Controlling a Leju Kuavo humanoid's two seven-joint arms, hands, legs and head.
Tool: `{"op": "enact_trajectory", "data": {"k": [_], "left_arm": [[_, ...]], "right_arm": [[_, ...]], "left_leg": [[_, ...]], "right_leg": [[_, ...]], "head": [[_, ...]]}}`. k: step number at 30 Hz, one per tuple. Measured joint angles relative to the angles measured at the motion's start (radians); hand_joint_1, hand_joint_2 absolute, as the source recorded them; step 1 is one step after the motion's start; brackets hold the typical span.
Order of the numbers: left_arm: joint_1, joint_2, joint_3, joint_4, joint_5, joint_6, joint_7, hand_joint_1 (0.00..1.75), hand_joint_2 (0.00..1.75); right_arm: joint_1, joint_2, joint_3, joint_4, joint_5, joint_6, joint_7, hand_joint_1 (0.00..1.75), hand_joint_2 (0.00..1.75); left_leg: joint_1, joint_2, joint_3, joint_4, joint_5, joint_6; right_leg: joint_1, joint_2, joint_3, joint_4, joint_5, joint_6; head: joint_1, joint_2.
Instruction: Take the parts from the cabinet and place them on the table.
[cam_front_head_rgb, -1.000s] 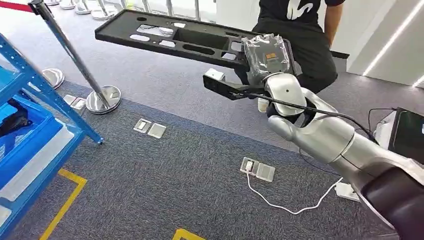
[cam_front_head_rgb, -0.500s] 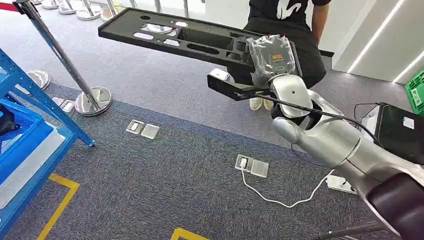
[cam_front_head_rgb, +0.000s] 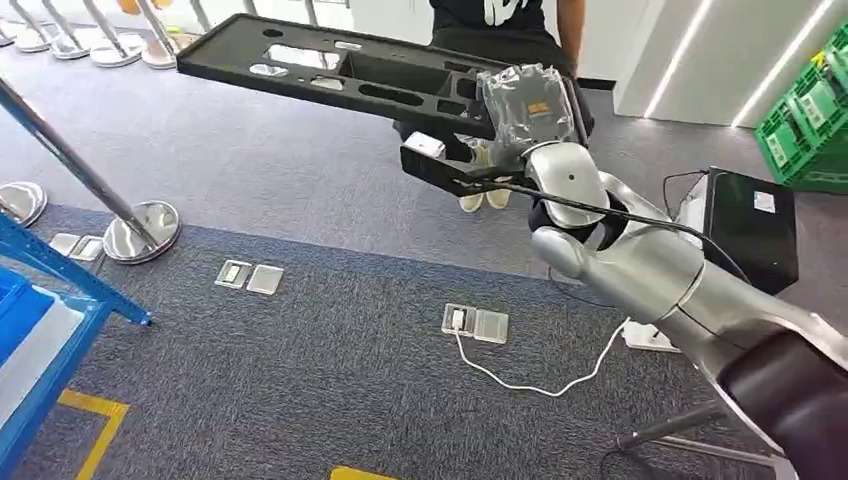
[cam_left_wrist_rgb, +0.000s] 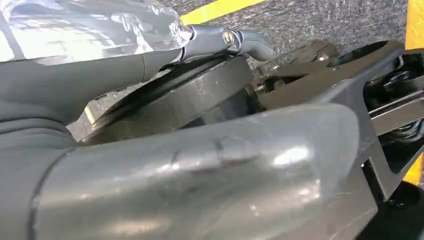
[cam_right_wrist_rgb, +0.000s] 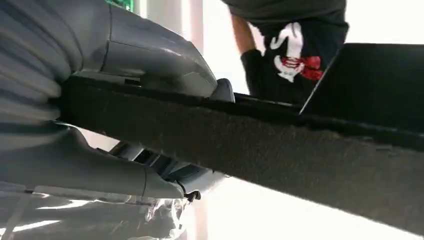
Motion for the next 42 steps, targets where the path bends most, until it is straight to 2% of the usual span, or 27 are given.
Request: {"op": "enact_trajectory", "data": {"k": [2,3,4,7,8,10,12,13,14,15,17,18,19,22,23,24,27,28,30,32,33,34,37,38,39,40,42], "left_arm": [[0.002,0.0,0.0,0.0,0.0,0.0,0.0,0.0,0.0],[0.004,0.0,0.0,0.0,0.0,0.0,0.0,0.0,0.0],[0.004,0.0,0.0,0.0,0.0,0.001,0.0,0.0,0.0],[0.002,-0.001,0.0,-0.002,0.002,0.001,0.003,0.0,0.0],[0.001,-0.002,0.0,-0.002,0.003,0.001,0.006,0.0,0.0],[0.004,-0.003,0.0,-0.003,0.004,0.002,0.008,0.0,0.0],[0.004,-0.003,0.0,-0.003,0.007,0.001,0.01,0.0,0.0],[0.005,-0.003,0.0,-0.003,0.007,0.001,0.01,0.0,0.0],[0.005,-0.003,0.0,-0.003,0.008,0.002,0.01,0.0,0.0],[0.005,-0.003,0.0,-0.003,0.008,0.002,0.011,0.0,0.0],[0.005,-0.003,0.0,-0.003,0.008,0.002,0.011,0.0,0.0],[0.005,-0.001,0.0,-0.002,0.008,0.003,0.011,0.0,0.0],[0.005,0.0,0.0,-0.002,0.008,0.003,0.011,0.0,0.0],[0.005,0.001,0.0,-0.002,0.008,0.003,0.011,0.0,0.0],[0.006,0.001,0.0,-0.001,0.007,0.003,0.011,0.0,0.0],[0.005,0.001,0.0,-0.001,0.007,0.003,0.011,0.0,0.0],[0.003,0.001,0.0,-0.001,0.007,0.003,0.009,0.0,0.0],[0.002,0.001,0.0,-0.001,0.007,0.003,0.009,0.0,0.0],[0.0,0.001,0.0,-0.001,0.007,0.003,0.01,0.0,0.0],[0.001,0.001,0.0,-0.001,0.008,0.002,0.016,0.0,0.0],[0.001,0.001,0.0,-0.001,0.006,0.0,0.019,0.0,0.0],[0.002,0.001,0.0,-0.001,0.003,-0.001,0.02,0.0,0.0],[0.0,0.0,0.0,-0.002,0.001,-0.006,0.022,0.0,0.0],[-0.001,-0.002,0.0,-0.003,0.001,-0.006,0.021,0.0,0.0],[-0.001,-0.002,0.0,-0.003,0.001,-0.006,0.023,0.0,0.0],[0.0,-0.002,0.0,-0.003,0.0,-0.006,0.023,0.0,0.0],[0.001,-0.002,0.0,-0.003,0.0,-0.006,0.023,0.0,0.0]], "right_arm": [[-0.003,0.002,0.0,0.0,0.0,0.0,0.0,1.75,1.75],[-0.005,0.002,0.0,0.001,0.0,0.0,0.0,1.75,1.75],[-0.007,0.003,0.0,0.002,-0.001,0.0,0.0,1.75,1.75],[-0.007,0.004,0.0,0.005,-0.006,-0.002,-0.003,1.75,1.75],[-0.007,0.003,0.0,0.007,-0.008,-0.002,-0.003,1.75,1.75],[-0.015,0.003,0.0,0.008,-0.012,-0.004,-0.005,1.75,1.75],[-0.014,0.005,0.003,0.011,-0.015,-0.006,-0.008,1.75,1.75],[-0.013,0.005,0.006,0.012,-0.015,-0.006,-0.008,1.75,1.75],[-0.013,0.005,0.008,0.013,-0.016,-0.006,-0.008,1.75,1.75],[-0.013,0.004,0.008,0.014,-0.016,-0.006,-0.008,1.75,1.75],[-0.016,0.005,0.008,0.015,-0.016,-0.007,-0.008,1.75,1.75],[-0.019,0.005,0.008,0.015,-0.016,-0.007,-0.008,1.75,1.75],[-0.02,0.006,0.008,0.015,-0.016,-0.008,-0.008,1.75,1.75],[-0.02,0.002,0.008,0.018,-0.018,-0.01,-0.006,1.75,1.75],[-0.02,0.002,0.008,0.018,-0.018,-0.01,-0.006,1.75,1.75],[-0.02,0.002,0.008,0.018,-0.018,-0.01,-0.006,1.75,1.75],[-0.018,0.003,0.008,0.018,-0.018,-0.01,-0.006,1.75,1.75],[-0.017,0.003,0.009,0.018,-0.018,-0.01,-0.006,1.75,1.75],[-0.016,0.003,0.01,0.019,-0.019,-0.01,-0.006,1.75,1.75],[-0.017,0.003,0.01,0.019,-0.019,-0.01,-0.006,1.75,1.75],[-0.018,0.003,0.01,0.019,-0.019,-0.01,-0.005,1.75,1.75],[-0.019,0.003,0.01,0.019,-0.019,-0.01,-0.003,1.75,1.75],[-0.017,0.005,0.01,0.02,-0.021,-0.01,-0.003,1.75,1.75],[-0.018,0.004,0.01,0.02,-0.021,-0.01,-0.003,1.75,1.75],[-0.018,0.001,0.01,0.02,-0.021,-0.01,-0.003,1.75,1.75],[-0.02,0.002,0.01,0.02,-0.021,-0.01,-0.002,1.75,1.75],[-0.019,0.003,0.01,0.02,-0.021,-0.01,-0.003,1.75,1.75]], "left_leg": [[-0.006,-0.026,0.074,-0.172,0.093,0.021],[-0.004,-0.056,0.087,-0.206,0.09,0.033],[-0.006,-0.048,0.091,-0.228,0.092,0.033],[-0.007,-0.032,0.092,-0.246,0.099,0.04],[0.002,-0.022,0.101,-0.267,0.111,0.041],[0.001,-0.01,0.101,-0.276,0.118,0.046],[0.001,0.003,0.1,-0.275,0.117,0.046],[0.001,0.008,0.1,-0.274,0.117,0.046],[0.002,0.014,0.1,-0.272,0.116,0.044],[0.003,0.02,0.1,-0.268,0.113,0.041],[0.006,0.029,0.1,-0.255,0.102,0.031],[0.002,0.034,0.096,-0.251,0.097,0.025],[-0.004,0.038,0.093,-0.238,0.093,0.019],[-0.005,0.048,0.096,-0.244,0.095,0.009],[-0.004,0.046,0.095,-0.236,0.085,0.002],[0.0,0.024,0.088,-0.209,0.061,-0.004],[0.001,0.003,-0.006,0.013,-0.052,-0.011],[0.001,0.003,-0.028,0.061,-0.063,-0.011],[0.001,0.002,-0.017,0.033,-0.02,-0.004],[0.001,-0.011,0.057,-0.13,0.073,0.011],[0.0,-0.047,0.084,-0.21,0.099,0.021],[0.002,-0.065,0.088,-0.22,0.096,0.025],[-0.005,-0.046,0.089,-0.238,0.095,0.03],[0.004,-0.036,0.095,-0.259,0.105,0.035],[0.007,-0.027,0.102,-0.271,0.114,0.036],[0.008,-0.022,0.103,-0.277,0.118,0.043],[0.007,-0.008,0.101,-0.275,0.118,0.043]], "right_leg": [[0.003,0.014,0.005,0.0,0.0,0.0],[0.005,0.019,0.001,0.0,0.001,0.002],[0.0,0.028,-0.004,0.001,0.005,0.007],[-0.007,0.038,-0.007,-0.011,0.018,0.028],[-0.004,0.021,-0.01,-0.002,0.009,0.03],[-0.002,-0.017,-0.049,0.078,-0.049,0.042],[-0.009,-0.027,-0.113,0.226,-0.111,0.05],[-0.011,-0.029,-0.132,0.27,-0.118,0.054],[-0.014,-0.031,-0.129,0.265,-0.103,0.057],[-0.017,-0.034,-0.102,0.214,-0.068,0.06],[-0.019,-0.057,-0.008,0.036,0.012,0.062],[-0.01,-0.084,0.008,0.007,-0.013,0.058],[-0.009,-0.07,0.006,-0.005,-0.004,0.045],[-0.008,-0.052,0.0,0.001,-0.005,0.023],[-0.013,-0.048,0.003,-0.006,-0.001,0.015],[-0.014,-0.042,0.002,-0.008,0.001,0.011],[-0.01,-0.025,0.002,-0.007,0.001,0.002],[-0.008,-0.019,0.002,-0.007,0.001,0.002],[-0.005,-0.003,0.003,-0.006,0.002,0.001],[-0.003,0.013,0.007,-0.006,0.002,0.002],[-0.004,0.018,0.006,-0.007,0.003,0.003],[0.001,0.024,0.0,-0.004,0.006,0.008],[-0.012,0.038,-0.009,-0.013,0.018,0.028],[-0.003,0.047,-0.008,-0.015,0.021,0.036],[-0.001,0.021,-0.014,-0.001,0.006,0.038],[-0.002,-0.003,-0.037,0.043,-0.027,0.041],[-0.005,-0.024,-0.102,0.19,-0.096,0.048]], "head": [[-0.006,0.0],[-0.004,0.0],[0.002,0.0],[-0.008,0.0],[-0.009,0.0],[0.016,0.0],[0.024,0.0],[0.029,0.0],[0.035,0.0],[0.04,0.0],[0.049,0.0],[0.054,0.0],[0.057,0.0],[0.043,0.0],[0.044,0.0],[0.038,0.0],[0.015,0.0],[0.011,0.0],[0.004,0.0],[-0.005,0.0],[-0.008,0.0],[-0.004,0.0],[-0.004,0.0],[-0.007,0.0],[-0.002,0.0],[0.014,0.0],[0.023,0.0]]}}
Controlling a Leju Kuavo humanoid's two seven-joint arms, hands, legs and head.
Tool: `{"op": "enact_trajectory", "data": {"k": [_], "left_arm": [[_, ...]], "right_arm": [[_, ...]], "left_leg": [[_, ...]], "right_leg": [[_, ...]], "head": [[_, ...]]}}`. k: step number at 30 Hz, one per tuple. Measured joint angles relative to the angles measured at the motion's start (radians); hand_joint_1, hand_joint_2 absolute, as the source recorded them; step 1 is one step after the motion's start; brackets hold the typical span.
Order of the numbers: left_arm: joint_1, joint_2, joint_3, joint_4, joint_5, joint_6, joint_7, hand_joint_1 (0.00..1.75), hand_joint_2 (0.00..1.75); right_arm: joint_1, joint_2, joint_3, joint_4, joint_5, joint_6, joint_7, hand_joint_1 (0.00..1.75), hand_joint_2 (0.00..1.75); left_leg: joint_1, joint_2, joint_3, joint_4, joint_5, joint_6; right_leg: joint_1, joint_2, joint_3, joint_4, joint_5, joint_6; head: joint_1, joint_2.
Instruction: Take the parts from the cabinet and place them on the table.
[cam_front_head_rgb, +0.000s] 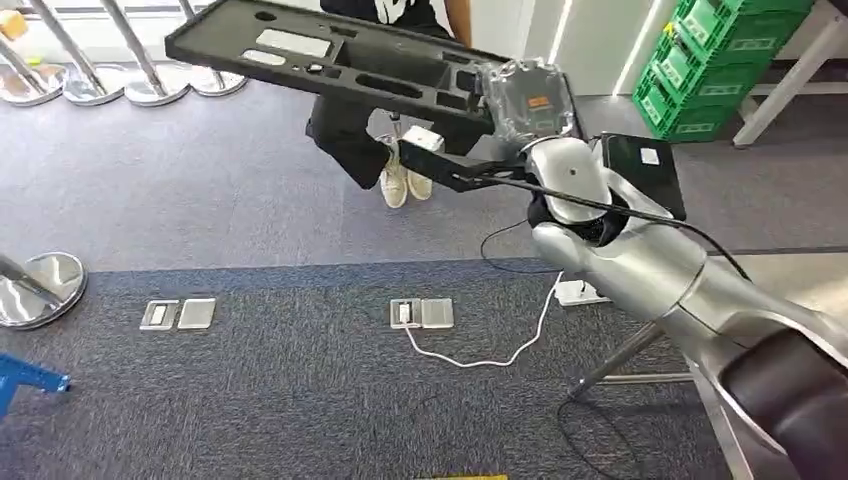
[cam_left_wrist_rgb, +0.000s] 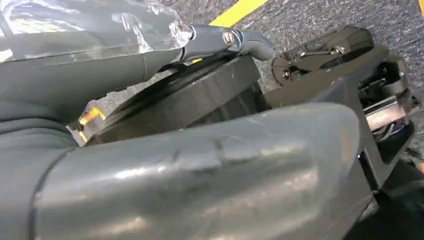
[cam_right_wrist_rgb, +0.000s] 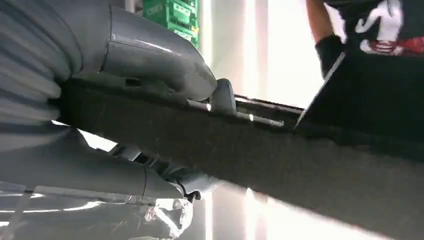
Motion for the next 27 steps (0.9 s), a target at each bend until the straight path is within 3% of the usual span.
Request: {"op": "enact_trajectory", "data": {"k": [1,2,3,5,6,7,8,9,11,12,13,15,16,17,18,19,20,21,22,25,27], "left_arm": [[0.0,0.0,0.0,0.0,0.0,0.0,0.0,0.0,0.0],[0.0,0.0,0.0,0.0,0.0,0.0,0.0,0.0,0.0],[0.001,0.0,0.0,0.0,0.0,0.0,0.0,0.0,0.0],[0.001,0.0,0.0,0.0,0.0,0.001,0.0,0.0,0.0],[0.001,0.0,0.0,0.0,0.0,0.002,0.0,0.0,0.0],[0.0,0.002,0.0,0.002,0.0,0.003,0.0,0.0,0.0],[0.001,0.002,0.0,0.002,0.0,0.004,-0.001,0.0,0.0],[0.001,0.002,0.0,0.002,0.0,0.004,-0.001,0.0,0.0],[0.001,0.003,0.0,0.002,0.0,0.006,-0.002,0.0,0.0],[0.002,0.003,0.0,0.002,0.0,0.006,-0.002,0.0,0.0],[0.002,0.003,0.0,0.002,0.0,0.006,-0.004,0.0,0.0],[0.0,0.003,0.0,0.002,0.0,0.006,-0.006,0.0,0.0],[0.0,0.003,0.0,0.002,0.0,0.006,-0.008,0.0,0.0],[-0.001,0.003,0.0,0.002,0.001,0.006,-0.009,0.0,0.0],[-0.002,0.003,0.0,0.002,0.001,0.006,-0.009,0.0,0.0],[-0.002,0.003,0.0,0.002,0.001,0.006,-0.009,0.0,0.0],[-0.002,0.003,0.0,0.002,0.001,0.006,-0.009,0.0,0.0],[-0.001,0.003,0.0,0.002,0.001,0.006,-0.008,0.0,0.0],[0.001,0.003,0.0,0.002,0.0,0.006,-0.008,0.0,0.0],[0.0,0.003,0.0,0.002,0.001,0.006,-0.008,0.0,0.0],[-0.001,-0.001,0.0,0.001,0.001,0.006,-0.008,0.0,0.0]], "right_arm": [[0.003,-0.001,0.0,0.0,-0.001,0.0,0.0,1.75,1.75],[0.005,-0.001,0.0,0.0,-0.001,0.0,0.001,1.75,1.75],[0.006,-0.001,0.0,0.001,-0.001,0.0,0.001,1.75,1.75],[0.004,-0.002,0.0,0.002,-0.001,0.0,0.001,1.75,1.75],[0.002,-0.002,0.0,0.002,-0.001,0.0,0.002,1.75,1.75],[0.001,-0.001,0.0,0.001,-0.001,0.0,0.002,1.75,1.75],[0.002,-0.002,0.0,0.002,-0.002,0.0,0.002,1.75,1.75],[0.004,-0.002,0.0,0.002,-0.002,0.0,0.003,1.75,1.75],[0.003,-0.006,0.0,0.002,-0.003,0.0,0.004,1.75,1.75],[0.003,-0.006,0.0,0.002,-0.003,0.0,0.004,1.75,1.75],[0.002,-0.006,0.0,0.002,-0.003,0.0,0.004,1.75,1.75],[0.002,-0.006,0.0,0.002,-0.003,0.0,0.004,1.75,1.75],[0.002,-0.006,0.0,0.002,-0.003,0.0,0.004,1.75,1.75],[0.003,-0.006,0.0,0.002,-0.003,0.001,0.003,1.75,1.75],[0.003,-0.006,0.0,0.002,-0.003,0.002,0.003,1.75,1.75],[0.003,-0.005,0.0,0.002,-0.003,0.002,0.003,1.75,1.75],[0.002,-0.004,0.0,0.001,-0.003,0.002,0.003,1.75,1.75],[0.001,-0.003,0.0,0.002,-0.003,0.002,0.004,1.75,1.75],[0.0,-0.003,0.0,0.002,-0.003,0.002,0.004,1.75,1.75],[0.001,-0.001,0.0,0.002,-0.004,0.002,0.004,1.75,1.75],[0.001,-0.003,0.0,0.002,-0.004,0.003,0.005,1.75,1.75]], "left_leg": [[0.0,0.006,0.0,0.001,-0.001,0.0],[0.0,0.013,-0.001,0.002,-0.002,0.0],[0.0,0.018,0.0,0.004,-0.003,-0.002],[0.001,0.03,0.0,0.013,-0.011,-0.008],[-0.001,0.034,0.0,0.02,-0.018,-0.013],[-0.01,0.037,-0.005,0.026,-0.022,-0.019],[-0.011,0.039,-0.006,0.031,-0.024,-0.022],[-0.012,0.043,-0.005,0.03,-0.023,-0.023],[-0.012,0.05,-0.003,0.03,-0.026,-0.033],[-0.009,0.041,-0.002,0.042,-0.04,-0.04],[-0.008,0.024,-0.017,0.08,-0.071,-0.045],[-0.006,0.011,-0.082,0.234,-0.153,-0.05],[-0.006,0.01,-0.115,0.308,-0.18,-0.052],[-0.006,0.01,-0.132,0.345,-0.183,-0.051],[-0.006,0.01,-0.127,0.334,-0.163,-0.049],[-0.006,0.009,-0.105,0.284,-0.127,-0.046],[-0.006,0.005,-0.062,0.193,-0.075,-0.04],[-0.005,-0.012,-0.022,0.102,-0.029,-0.034],[-0.005,-0.046,-0.007,0.055,-0.023,-0.026],[-0.01,-0.034,-0.005,0.035,-0.026,-0.021],[0.004,-0.017,0.002,0.009,-0.01,-0.008]], "right_leg": [[-0.002,-0.003,-0.029,0.064,-0.019,0.003],[-0.004,-0.005,-0.042,0.09,-0.015,0.004],[-0.005,-0.007,-0.028,0.06,0.012,0.006],[-0.007,-0.02,0.059,-0.105,0.093,0.006],[-0.006,-0.045,0.099,-0.189,0.113,0.004],[0.005,-0.062,0.104,-0.194,0.095,-0.004],[0.001,-0.044,0.102,-0.198,0.1,-0.015],[0.0,-0.04,0.099,-0.197,0.099,-0.018],[0.0,-0.028,0.098,-0.2,0.102,-0.03],[-0.004,-0.026,0.102,-0.204,0.105,-0.035],[-0.005,-0.019,0.101,-0.205,0.106,-0.04],[-0.003,-0.007,0.1,-0.205,0.107,-0.045],[-0.002,-0.001,0.1,-0.205,0.107,-0.046],[-0.001,0.006,0.1,-0.205,0.107,-0.046],[-0.001,0.014,0.101,-0.205,0.107,-0.046],[-0.001,0.022,0.101,-0.204,0.107,-0.046],[0.0,0.031,0.104,-0.204,0.108,-0.045],[0.0,0.038,0.106,-0.204,0.108,-0.045],[0.0,0.043,0.103,-0.204,0.11,-0.042],[-0.005,0.058,0.091,-0.205,0.12,-0.024],[-0.002,0.062,0.089,-0.207,0.12,-0.012]], "head": [[0.007,0.0],[0.012,0.0],[0.018,0.0],[0.027,0.0],[0.032,0.0],[0.037,0.0],[0.034,0.0],[0.024,0.0],[0.023,0.0],[0.024,0.0],[0.014,0.0],[-0.003,0.0],[-0.007,0.0],[-0.01,0.0],[-0.014,0.0],[-0.017,0.0],[-0.021,0.0],[-0.027,0.0],[-0.03,0.0],[-0.026,0.0],[-0.028,0.0]]}}
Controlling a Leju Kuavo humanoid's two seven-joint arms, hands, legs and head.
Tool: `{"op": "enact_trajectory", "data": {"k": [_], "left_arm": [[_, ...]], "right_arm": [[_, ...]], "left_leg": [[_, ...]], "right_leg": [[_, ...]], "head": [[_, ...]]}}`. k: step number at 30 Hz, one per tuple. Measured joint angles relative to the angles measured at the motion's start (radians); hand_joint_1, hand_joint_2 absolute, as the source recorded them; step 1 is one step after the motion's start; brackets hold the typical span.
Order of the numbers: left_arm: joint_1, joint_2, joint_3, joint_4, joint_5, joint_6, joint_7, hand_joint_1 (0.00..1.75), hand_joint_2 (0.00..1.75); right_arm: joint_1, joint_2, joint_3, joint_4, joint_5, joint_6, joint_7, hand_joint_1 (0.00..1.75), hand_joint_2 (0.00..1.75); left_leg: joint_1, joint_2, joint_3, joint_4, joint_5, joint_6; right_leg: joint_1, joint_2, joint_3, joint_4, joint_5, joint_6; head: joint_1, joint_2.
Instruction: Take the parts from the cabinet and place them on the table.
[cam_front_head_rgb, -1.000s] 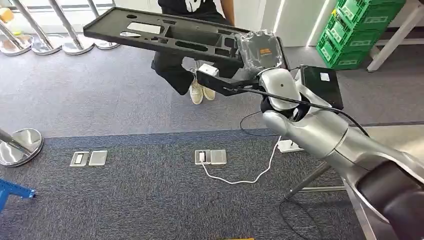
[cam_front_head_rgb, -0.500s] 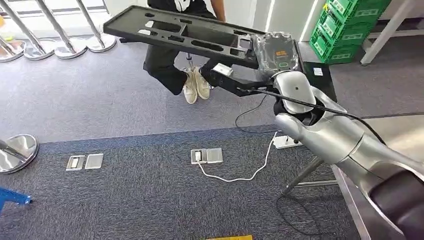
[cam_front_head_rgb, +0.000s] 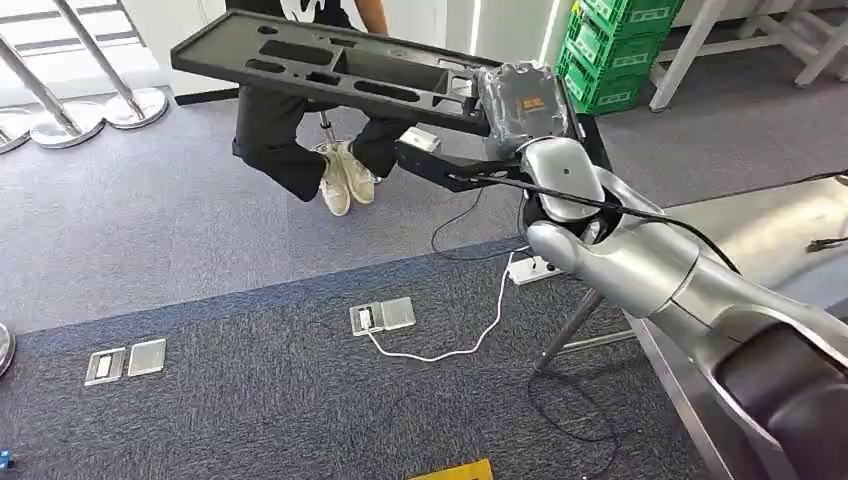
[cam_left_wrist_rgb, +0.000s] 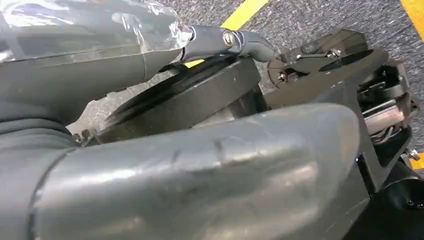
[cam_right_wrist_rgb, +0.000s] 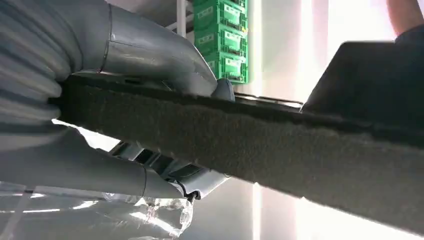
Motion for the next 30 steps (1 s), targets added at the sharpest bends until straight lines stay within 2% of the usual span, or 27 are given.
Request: {"op": "enact_trajectory", "data": {"k": [1,2,4,5,6,7,9,10,11,12,13,14,15,16,17,19,20,21,22,23,24,25,26,27,29,30], "left_arm": [[0.001,0.0,0.0,0.0,0.0,0.0,0.0,0.0,0.0],[0.001,0.0,0.0,0.0,0.0,0.0,0.0,0.0,0.0],[0.002,0.0,0.0,0.0,0.0,0.0,0.0,0.0,0.0],[0.003,0.0,0.0,0.0,0.0,0.001,0.0,0.0,0.0],[0.003,0.0,0.0,0.0,0.0,0.001,0.0,0.0,0.0],[0.003,0.0,0.0,0.0,0.0,0.001,0.0,0.0,0.0],[0.003,0.0,0.0,0.0,-0.001,0.004,0.0,0.0,0.0],[0.004,0.0,0.0,0.0,-0.002,0.007,0.0,0.0,0.0],[0.003,0.001,0.0,0.001,-0.002,0.008,0.0,0.0,0.0],[0.004,0.001,0.0,0.001,-0.002,0.009,-0.001,0.0,0.0],[0.004,0.001,0.0,0.001,-0.002,0.01,-0.001,0.0,0.0],[0.004,0.001,0.0,0.001,-0.002,0.011,-0.001,0.0,0.0],[0.004,0.002,0.0,0.001,-0.002,0.011,-0.001,0.0,0.0],[0.004,0.002,0.0,0.001,-0.002,0.011,-0.002,0.0,0.0],[0.004,0.002,0.0,0.001,-0.002,0.011,-0.004,0.0,0.0],[0.003,0.002,0.0,0.001,-0.001,0.011,-0.005,0.0,0.0],[0.002,0.002,0.0,0.001,0.0,0.011,-0.006,0.0,0.0],[0.0,0.002,0.0,0.001,0.002,0.011,-0.006,0.0,0.0],[0.0,0.002,0.0,0.001,0.003,0.012,-0.005,0.0,0.0],[0.0,0.002,0.0,0.001,0.004,0.012,-0.005,0.0,0.0],[0.0,0.002,0.0,0.001,0.006,0.012,-0.005,0.0,0.0],[0.002,0.002,0.0,0.001,0.006,0.012,-0.005,0.0,0.0],[0.004,0.002,0.0,0.001,0.007,0.012,-0.005,0.0,0.0],[0.004,0.002,0.0,0.001,0.007,0.013,-0.005,0.0,0.0],[0.002,0.002,0.0,0.001,0.008,0.013,-0.005,0.0,0.0],[0.001,-0.001,0.0,0.0,0.008,0.013,-0.005,0.0,0.0]], "right_arm": [[-0.003,-0.001,0.0,0.0,0.0,0.0,0.0,1.75,1.75],[-0.006,0.001,0.0,0.0,0.0,0.0,0.0,1.75,1.75],[-0.004,0.001,0.0,0.0,-0.001,0.001,-0.001,1.75,1.75],[-0.001,0.001,0.0,0.0,-0.001,0.001,0.0,1.75,1.75],[0.0,0.001,0.0,0.0,-0.001,0.002,0.0,1.75,1.75],[-0.001,0.001,0.0,0.0,-0.001,0.002,0.0,1.75,1.75],[-0.006,0.001,0.0,0.0,-0.001,0.002,0.0,1.75,1.75],[-0.011,0.001,0.0,0.0,-0.001,0.001,0.0,1.75,1.75],[-0.016,0.002,0.0,0.0,-0.001,0.001,-0.001,1.75,1.75],[-0.018,0.003,0.0,0.001,-0.001,0.001,-0.001,1.75,1.75],[-0.018,0.003,0.0,0.001,-0.001,0.001,-0.001,1.75,1.75],[-0.019,0.002,0.0,0.002,-0.001,0.001,0.0,1.75,1.75],[-0.022,0.003,0.0,0.002,-0.001,0.001,0.0,1.75,1.75],[-0.025,0.005,0.0,0.002,-0.001,0.001,0.0,1.75,1.75],[-0.03,0.009,0.0,0.003,-0.001,0.001,0.0,1.75,1.75],[-0.034,0.016,0.0,0.005,-0.001,0.001,-0.003,1.75,1.75],[-0.034,0.019,0.0,0.006,-0.003,0.001,-0.003,1.75,1.75],[-0.033,0.019,0.0,0.007,-0.005,0.0,-0.006,1.75,1.75],[-0.034,0.022,0.0,0.009,-0.005,0.0,-0.008,1.75,1.75],[-0.034,0.023,0.0,0.01,-0.005,0.0,-0.01,1.75,1.75],[-0.034,0.025,0.0,0.012,-0.006,-0.001,-0.011,1.75,1.75],[-0.036,0.028,0.0,0.014,-0.007,-0.003,-0.011,1.75,1.75],[-0.039,0.029,0.0,0.017,-0.007,-0.004,-0.012,1.75,1.75],[-0.04,0.034,0.0,0.018,-0.009,-0.005,-0.012,1.75,1.75],[-0.039,0.034,0.0,0.022,-0.01,-0.005,-0.012,1.75,1.75],[-0.04,0.034,0.0,0.025,-0.01,-0.006,-0.013,1.75,1.75]], "left_leg": [[-0.003,0.004,0.002,-0.007,0.006,0.003],[-0.004,0.012,0.0,-0.008,0.008,0.008],[-0.005,0.023,-0.003,-0.006,0.009,0.009],[-0.006,0.03,-0.003,-0.005,0.008,0.009],[-0.006,0.035,-0.003,-0.003,0.008,0.009],[-0.006,0.041,-0.003,-0.001,0.006,0.007],[-0.006,0.051,-0.002,0.008,-0.002,0.001],[-0.007,0.055,-0.004,0.013,-0.007,-0.004],[-0.017,0.059,-0.009,0.022,-0.01,-0.009],[-0.017,0.06,-0.009,0.02,-0.01,-0.011],[-0.017,0.064,-0.008,0.018,-0.01,-0.014],[-0.017,0.068,-0.006,0.017,-0.01,-0.019],[-0.017,0.069,-0.007,0.022,-0.016,-0.026],[-0.014,0.054,-0.009,0.043,-0.034,-0.032],[-0.013,0.039,-0.033,0.098,-0.075,-0.036],[-0.01,0.029,-0.102,0.259,-0.153,-0.042],[-0.011,0.028,-0.13,0.319,-0.171,-0.043],[-0.011,0.027,-0.139,0.339,-0.166,-0.043],[-0.01,0.027,-0.128,0.311,-0.137,-0.041],[-0.01,0.026,-0.097,0.243,-0.092,-0.037],[-0.01,0.018,-0.054,0.149,-0.042,-0.033],[-0.008,-0.007,-0.022,0.067,-0.002,-0.028],[-0.007,-0.034,-0.015,0.041,-0.005,-0.023],[-0.007,-0.022,-0.012,0.022,-0.01,-0.022],[-0.011,-0.017,-0.016,0.024,-0.008,-0.017],[-0.006,-0.01,-0.012,0.011,-0.001,-0.009]], "right_leg": [[0.005,-0.031,-0.01,0.023,-0.02,0.005],[0.004,-0.051,-0.037,0.078,-0.057,0.007],[0.001,-0.064,-0.103,0.23,-0.124,0.013],[0.0,-0.066,-0.127,0.288,-0.137,0.015],[-0.002,-0.067,-0.126,0.288,-0.123,0.016],[-0.002,-0.069,-0.099,0.242,-0.093,0.017],[-0.003,-0.087,-0.007,0.07,-0.016,0.013],[0.001,-0.116,0.021,0.01,-0.023,0.01],[0.009,-0.116,0.021,0.002,-0.023,-0.001],[0.007,-0.104,0.019,0.007,-0.024,-0.008],[0.007,-0.1,0.018,0.008,-0.025,-0.011],[0.008,-0.094,0.017,0.007,-0.024,-0.016],[0.002,-0.09,0.019,-0.001,-0.019,-0.024],[0.001,-0.087,0.02,-0.002,-0.017,-0.027],[0.0,-0.081,0.018,-0.002,-0.016,-0.033],[0.002,-0.068,0.017,-0.002,-0.016,-0.036],[0.002,-0.061,0.017,-0.002,-0.016,-0.036],[0.003,-0.055,0.018,-0.002,-0.016,-0.036],[0.003,-0.047,0.018,-0.002,-0.016,-0.036],[0.003,-0.038,0.02,-0.002,-0.016,-0.035],[0.003,-0.03,0.023,-0.001,-0.016,-0.035],[0.002,-0.024,0.023,-0.002,-0.016,-0.034],[0.008,-0.017,0.017,0.003,-0.014,-0.03],[0.004,-0.011,0.01,0.004,-0.01,-0.023],[-0.003,-0.002,0.007,-0.003,-0.003,-0.011],[0.003,0.005,0.006,-0.005,-0.001,-0.003]], "head": [[0.011,0.0],[0.023,0.0],[0.032,0.0],[0.039,0.0],[0.045,0.0],[0.05,0.0],[0.058,0.0],[0.062,0.0],[0.065,0.0],[0.06,0.0],[0.052,0.0],[0.052,0.0],[0.053,0.0],[0.05,0.0],[0.04,0.0],[0.027,0.0],[0.023,0.0],[0.019,0.0],[0.015,0.0],[0.011,0.0],[0.007,0.0],[0.003,0.0],[0.0,0.0],[0.003,0.0],[0.005,0.0],[0.003,0.0]]}}
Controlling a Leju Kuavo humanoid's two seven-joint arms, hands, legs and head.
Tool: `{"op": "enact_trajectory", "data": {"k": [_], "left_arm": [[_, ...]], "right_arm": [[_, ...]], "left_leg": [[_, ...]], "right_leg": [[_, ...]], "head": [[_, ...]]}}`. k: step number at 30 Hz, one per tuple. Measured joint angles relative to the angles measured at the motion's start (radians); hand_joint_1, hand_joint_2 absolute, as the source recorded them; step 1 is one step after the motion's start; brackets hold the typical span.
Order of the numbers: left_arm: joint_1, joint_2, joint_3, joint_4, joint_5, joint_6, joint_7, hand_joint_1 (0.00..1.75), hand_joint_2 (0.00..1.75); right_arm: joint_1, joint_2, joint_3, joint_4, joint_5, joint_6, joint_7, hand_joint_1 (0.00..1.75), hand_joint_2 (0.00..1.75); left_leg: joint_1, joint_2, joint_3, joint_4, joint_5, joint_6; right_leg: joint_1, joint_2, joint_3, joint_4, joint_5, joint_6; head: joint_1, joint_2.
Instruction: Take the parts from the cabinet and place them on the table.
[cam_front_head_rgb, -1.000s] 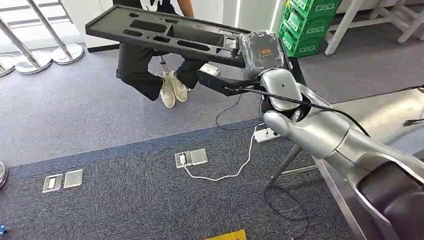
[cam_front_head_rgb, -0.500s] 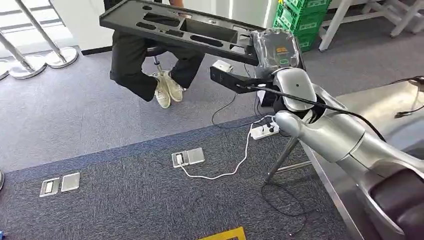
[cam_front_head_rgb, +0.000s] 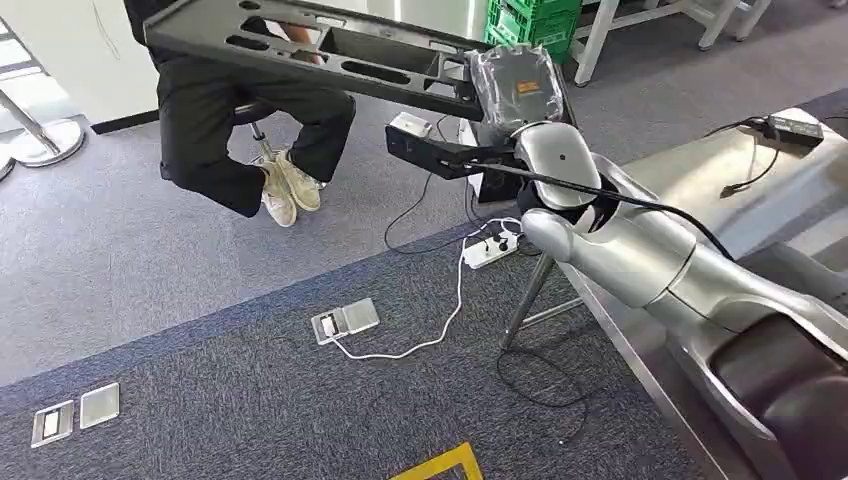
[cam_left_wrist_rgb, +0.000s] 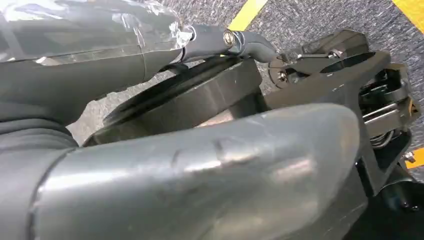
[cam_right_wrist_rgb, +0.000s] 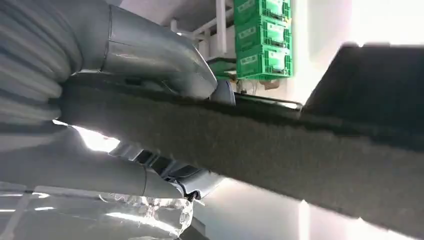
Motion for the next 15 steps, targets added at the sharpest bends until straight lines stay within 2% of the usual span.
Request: {"op": "enact_trajectory", "data": {"k": [1,2,3,5,6,7,8,9,10,11,12,15], "left_arm": [[0.0,-0.001,0.0,0.0,0.0,0.0,0.0,0.0,0.0],[0.001,-0.001,0.0,0.0,0.0,0.0,-0.001,0.0,0.0],[0.002,-0.001,0.0,0.0,0.0,0.0,-0.002,0.0,0.0],[0.004,-0.001,0.0,0.0,0.0,0.0,-0.005,0.0,0.0],[0.005,-0.001,0.0,0.0,0.0,0.0,-0.005,0.0,0.0],[0.005,-0.001,0.0,0.0,0.0,0.0,-0.006,0.0,0.0],[0.005,-0.001,0.0,0.0,0.0,0.0,-0.006,0.0,0.0],[0.005,-0.001,0.0,0.0,0.0,0.0,-0.006,0.0,0.0],[0.005,-0.001,0.0,0.0,0.0,0.0,-0.006,0.0,0.0],[0.005,-0.001,0.0,0.001,0.0,-0.001,-0.006,0.0,0.0],[0.005,-0.001,0.0,0.001,0.0,-0.002,-0.006,0.0,0.0],[0.005,0.0,0.0,0.001,0.0,-0.002,-0.006,0.0,0.0]], "right_arm": [[0.0,-0.002,0.0,0.003,0.0,0.0,-0.002,1.75,1.75],[-0.004,-0.002,0.0,0.005,0.0,0.0,-0.002,1.75,1.75],[-0.007,0.001,0.0,0.006,0.0,0.0,-0.003,1.75,1.75],[-0.004,0.002,0.003,0.011,-0.001,0.0,-0.004,1.75,1.75],[-0.003,0.002,0.006,0.014,-0.002,0.0,-0.004,1.75,1.75],[-0.003,0.002,0.01,0.017,-0.003,0.0,-0.004,1.75,1.75],[-0.004,0.002,0.013,0.018,-0.003,0.0,-0.004,1.75,1.75],[-0.004,0.002,0.014,0.019,-0.003,0.0,-0.004,1.75,1.75],[-0.006,0.002,0.014,0.021,-0.003,0.0,-0.004,1.75,1.75],[-0.008,0.003,0.015,0.022,-0.003,0.0,-0.004,1.75,1.75],[-0.009,0.004,0.016,0.022,-0.005,-0.001,-0.004,1.75,1.75],[-0.007,0.003,0.016,0.026,-0.006,-0.001,-0.003,1.75,1.75]], "left_leg": [[0.003,0.012,0.006,-0.012,0.007,0.004],[0.004,0.015,0.007,-0.017,0.011,0.012],[0.003,0.022,0.005,-0.017,0.012,0.014],[0.001,0.035,0.005,-0.016,0.011,0.015],[0.001,0.041,0.005,-0.014,0.011,0.015],[0.001,0.046,0.005,-0.013,0.009,0.014],[0.001,0.051,0.005,-0.011,0.007,0.012],[0.001,0.056,0.005,-0.006,0.003,0.01],[0.001,0.06,0.006,-0.002,-0.002,0.005],[-0.007,0.063,0.001,0.003,-0.006,-0.001],[-0.01,0.065,-0.001,0.009,-0.007,-0.004],[-0.012,0.076,0.002,0.006,-0.008,-0.015]], "right_leg": [[-0.001,-0.018,-0.003,0.012,-0.012,0.002],[0.002,-0.046,-0.021,0.047,-0.039,0.006],[0.001,-0.061,-0.052,0.114,-0.076,0.009],[-0.003,-0.071,-0.123,0.272,-0.137,0.015],[-0.003,-0.072,-0.138,0.303,-0.137,0.017],[-0.004,-0.073,-0.128,0.284,-0.117,0.017],[-0.004,-0.075,-0.099,0.229,-0.084,0.017],[-0.004,-0.083,-0.048,0.129,-0.038,0.014],[-0.003,-0.102,0.001,0.035,-0.004,0.01],[0.009,-0.129,0.011,0.012,-0.025,0.003],[0.007,-0.113,0.009,0.005,-0.018,-0.005],[0.006,-0.097,0.005,0.006,-0.018,-0.016]], "head": [[0.001,0.0],[0.018,0.0],[0.025,0.0],[0.036,0.0],[0.04,0.0],[0.045,0.0],[0.049,0.0],[0.055,0.0],[0.061,0.0],[0.064,0.0],[0.064,0.0],[0.054,0.0]]}}
